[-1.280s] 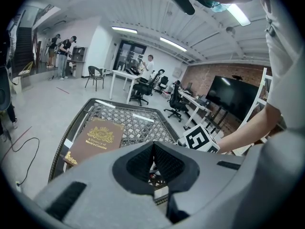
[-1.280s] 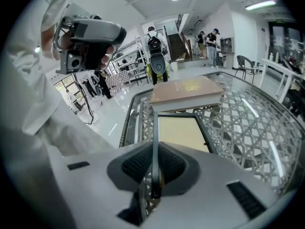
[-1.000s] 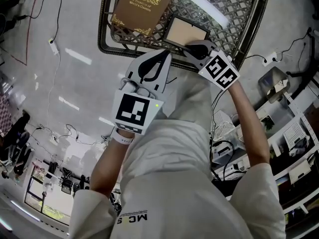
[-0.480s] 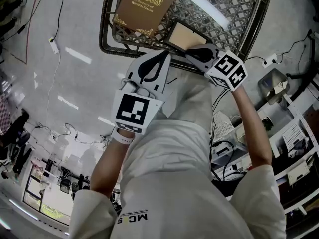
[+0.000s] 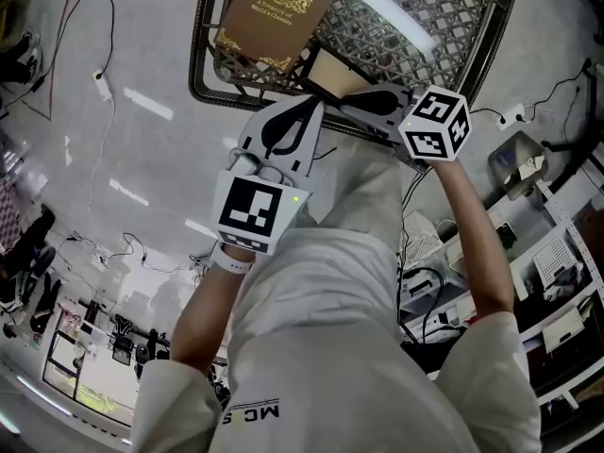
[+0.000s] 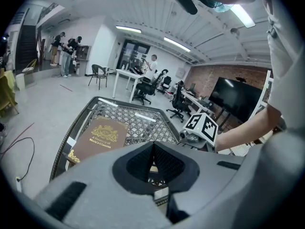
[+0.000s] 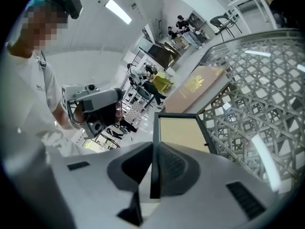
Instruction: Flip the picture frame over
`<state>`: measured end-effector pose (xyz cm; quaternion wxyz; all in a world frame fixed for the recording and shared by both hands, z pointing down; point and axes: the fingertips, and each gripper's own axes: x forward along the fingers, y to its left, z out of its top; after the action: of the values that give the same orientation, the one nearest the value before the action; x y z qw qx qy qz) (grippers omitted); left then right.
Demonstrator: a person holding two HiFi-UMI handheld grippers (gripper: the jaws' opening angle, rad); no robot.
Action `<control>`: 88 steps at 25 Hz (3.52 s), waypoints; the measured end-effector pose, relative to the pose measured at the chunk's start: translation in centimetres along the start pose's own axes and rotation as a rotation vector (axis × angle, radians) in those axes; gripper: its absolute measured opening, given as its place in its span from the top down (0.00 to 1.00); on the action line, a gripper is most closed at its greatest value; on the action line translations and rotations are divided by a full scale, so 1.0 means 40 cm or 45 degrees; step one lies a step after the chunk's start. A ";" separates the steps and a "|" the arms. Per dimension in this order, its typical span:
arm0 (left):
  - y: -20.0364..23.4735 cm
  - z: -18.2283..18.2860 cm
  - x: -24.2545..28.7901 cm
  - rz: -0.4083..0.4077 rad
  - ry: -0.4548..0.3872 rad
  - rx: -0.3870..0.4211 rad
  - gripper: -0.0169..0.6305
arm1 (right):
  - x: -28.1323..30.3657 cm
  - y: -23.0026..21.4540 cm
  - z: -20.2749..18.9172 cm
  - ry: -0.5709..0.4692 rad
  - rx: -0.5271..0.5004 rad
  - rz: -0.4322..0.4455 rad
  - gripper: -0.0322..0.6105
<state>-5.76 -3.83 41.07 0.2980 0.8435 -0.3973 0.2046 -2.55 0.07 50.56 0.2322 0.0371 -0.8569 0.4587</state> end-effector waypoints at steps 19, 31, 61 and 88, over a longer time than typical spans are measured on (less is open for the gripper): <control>0.025 -0.010 0.000 0.021 0.005 -0.028 0.94 | 0.036 0.014 0.010 0.061 0.314 0.297 0.87; 0.019 -0.017 0.005 0.025 0.013 -0.032 0.94 | 0.015 -0.010 0.040 0.015 0.457 0.425 0.87; -0.059 -0.005 0.059 0.019 0.031 -0.013 0.94 | -0.130 -0.143 0.091 -0.254 0.550 0.386 0.86; -0.083 -0.007 0.099 0.006 0.056 -0.008 0.94 | -0.153 -0.302 0.066 -0.423 0.656 0.185 0.90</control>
<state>-0.79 -4.12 42.45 0.3088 0.8370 -0.3933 0.2223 5.29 -9.91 55.95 0.0384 0.1077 -0.7390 0.6640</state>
